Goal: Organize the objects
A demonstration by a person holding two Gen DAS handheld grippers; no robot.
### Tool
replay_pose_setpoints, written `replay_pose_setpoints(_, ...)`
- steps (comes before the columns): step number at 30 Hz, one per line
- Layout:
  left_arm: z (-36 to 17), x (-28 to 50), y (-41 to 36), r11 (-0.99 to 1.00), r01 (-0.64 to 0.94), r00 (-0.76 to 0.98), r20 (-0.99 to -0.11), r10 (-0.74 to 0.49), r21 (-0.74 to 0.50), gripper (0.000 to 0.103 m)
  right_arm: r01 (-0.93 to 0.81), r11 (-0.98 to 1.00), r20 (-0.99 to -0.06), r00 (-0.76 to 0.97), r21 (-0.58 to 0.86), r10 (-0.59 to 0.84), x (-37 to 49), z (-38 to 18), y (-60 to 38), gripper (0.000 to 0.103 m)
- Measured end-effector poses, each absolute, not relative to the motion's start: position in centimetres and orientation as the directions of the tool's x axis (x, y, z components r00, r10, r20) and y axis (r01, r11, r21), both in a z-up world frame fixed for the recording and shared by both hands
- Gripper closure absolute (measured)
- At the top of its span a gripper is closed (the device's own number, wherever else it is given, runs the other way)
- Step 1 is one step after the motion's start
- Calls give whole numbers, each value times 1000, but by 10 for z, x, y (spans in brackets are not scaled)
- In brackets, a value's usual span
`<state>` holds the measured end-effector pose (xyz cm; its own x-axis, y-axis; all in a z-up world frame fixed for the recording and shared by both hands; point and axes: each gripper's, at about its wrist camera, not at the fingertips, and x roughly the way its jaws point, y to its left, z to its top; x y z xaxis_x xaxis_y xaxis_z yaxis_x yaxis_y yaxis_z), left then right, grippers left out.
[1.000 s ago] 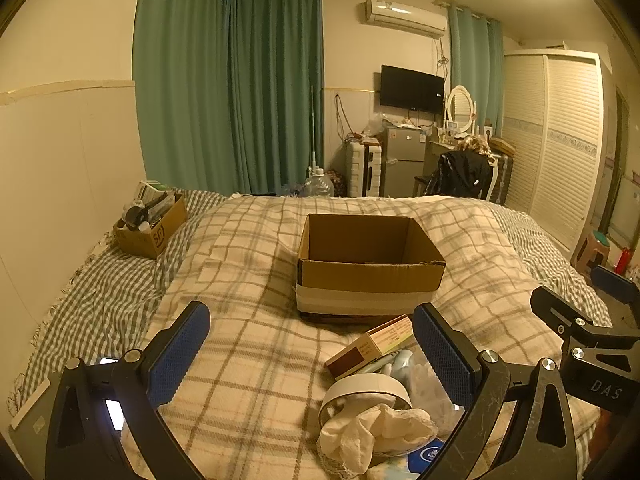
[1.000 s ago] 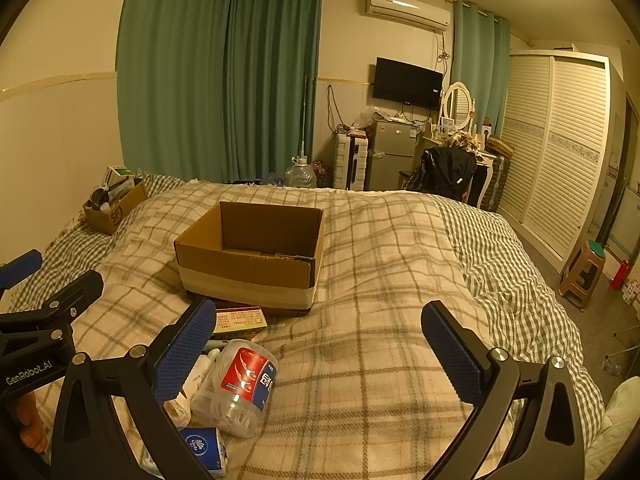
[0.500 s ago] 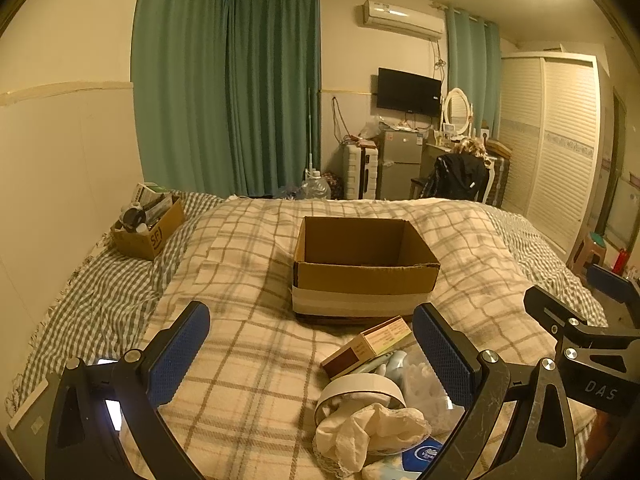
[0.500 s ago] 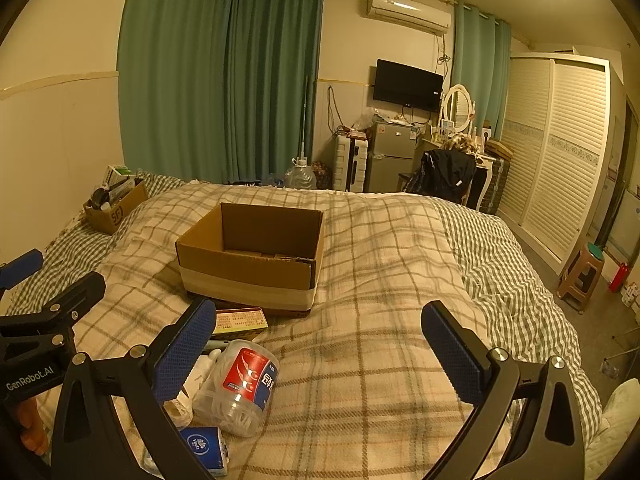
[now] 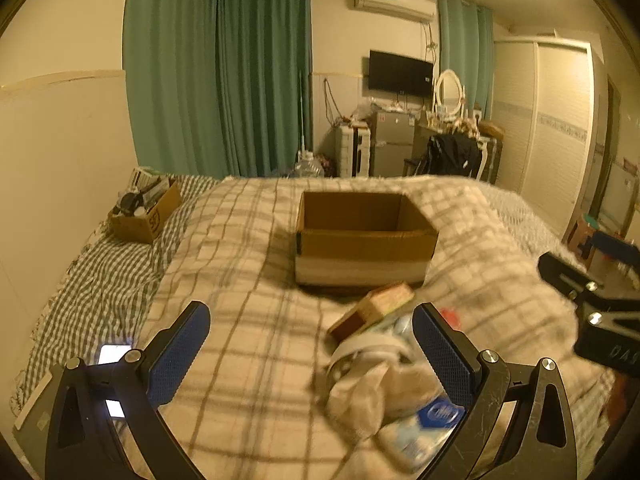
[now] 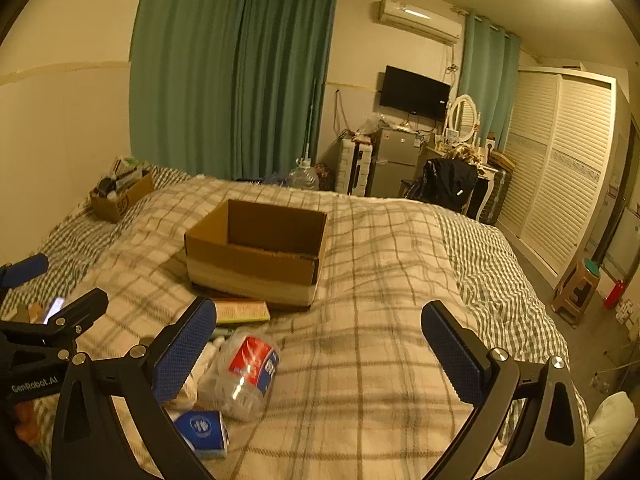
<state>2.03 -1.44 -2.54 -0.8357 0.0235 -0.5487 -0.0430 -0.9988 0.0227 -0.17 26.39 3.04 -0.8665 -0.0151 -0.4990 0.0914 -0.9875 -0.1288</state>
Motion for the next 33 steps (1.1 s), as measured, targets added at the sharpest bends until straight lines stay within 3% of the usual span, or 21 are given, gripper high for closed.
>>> replay_pose_setpoints(7,-70,24,-36,-998,-14,-757,-652,-28,60,0,192,-967,-608,-792,-169,-51,0,-9,241,0)
replay_pose_setpoints(12,-83,25,-46,-998,1,-744,-667,-42,61,0,327,-938,-708,-689,-112,-156,0,-41,216,0)
replay_pose_setpoints(21,-100,21,-58,-998,24,-716,-696,-52,50,0,431,-900,-811,-551,-73,-198,0,-88,187,1)
replay_pose_setpoints(25,-103,21,-54,-999,6,-709,-704,-39,48,0,439,-896,-830,-522,-64,-196,-1,-92,189,13)
replay_pose_setpoints(28,-103,22,-49,-999,-7,-709,-705,-32,52,0,470,-881,-828,-513,-50,-227,2,-89,189,30)
replay_pose_setpoints(33,-101,20,-36,-998,-36,-710,-704,-15,57,0,443,-891,-785,-584,-94,-208,5,-67,202,30)
